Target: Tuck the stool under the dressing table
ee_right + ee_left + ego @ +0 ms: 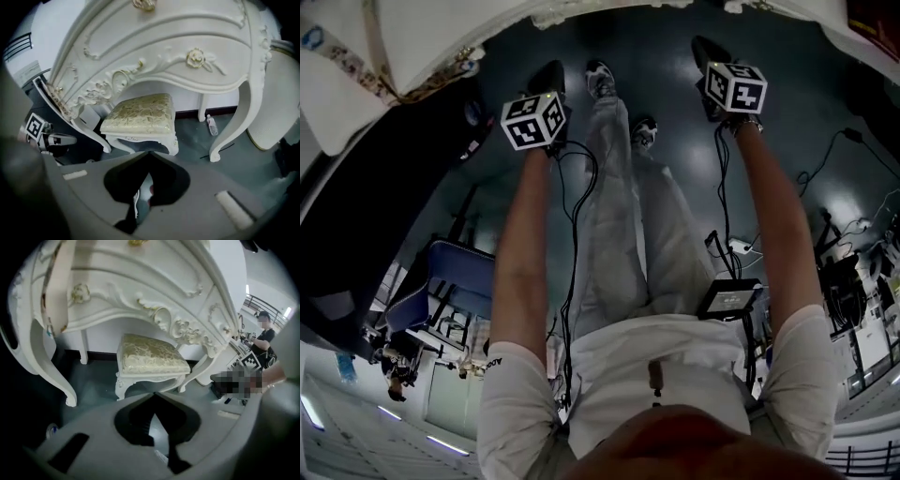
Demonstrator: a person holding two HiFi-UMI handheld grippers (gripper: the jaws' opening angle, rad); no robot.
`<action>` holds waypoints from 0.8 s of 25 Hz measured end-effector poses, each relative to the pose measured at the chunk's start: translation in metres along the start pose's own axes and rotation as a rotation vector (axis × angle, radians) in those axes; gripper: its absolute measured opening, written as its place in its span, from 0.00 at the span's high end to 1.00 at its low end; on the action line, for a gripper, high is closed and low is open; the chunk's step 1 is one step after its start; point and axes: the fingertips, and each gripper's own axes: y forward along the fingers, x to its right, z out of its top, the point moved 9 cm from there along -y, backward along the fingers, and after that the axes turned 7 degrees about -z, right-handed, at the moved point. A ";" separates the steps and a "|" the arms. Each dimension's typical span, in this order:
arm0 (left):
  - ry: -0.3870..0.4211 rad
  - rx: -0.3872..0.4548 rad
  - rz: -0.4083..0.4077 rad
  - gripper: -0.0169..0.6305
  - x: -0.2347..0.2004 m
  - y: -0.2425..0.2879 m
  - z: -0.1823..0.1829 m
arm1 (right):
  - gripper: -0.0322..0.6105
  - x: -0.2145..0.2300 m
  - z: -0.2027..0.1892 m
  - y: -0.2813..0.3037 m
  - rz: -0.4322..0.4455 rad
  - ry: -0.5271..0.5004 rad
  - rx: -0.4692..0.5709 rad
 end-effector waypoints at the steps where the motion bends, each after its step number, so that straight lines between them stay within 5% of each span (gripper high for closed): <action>1: 0.015 0.010 -0.012 0.96 0.013 -0.013 -0.003 | 0.94 0.001 -0.003 -0.018 0.018 -0.026 0.006; 7: -0.008 0.145 -0.079 0.96 0.086 -0.105 -0.015 | 0.94 0.010 -0.016 -0.142 0.063 -0.121 0.072; 11: -0.030 0.271 -0.112 0.96 0.136 -0.182 -0.005 | 0.94 0.018 -0.017 -0.244 0.063 -0.086 0.167; 20: 0.220 0.466 -0.175 0.96 0.234 -0.304 0.087 | 0.94 0.019 0.056 -0.410 0.107 -0.042 0.456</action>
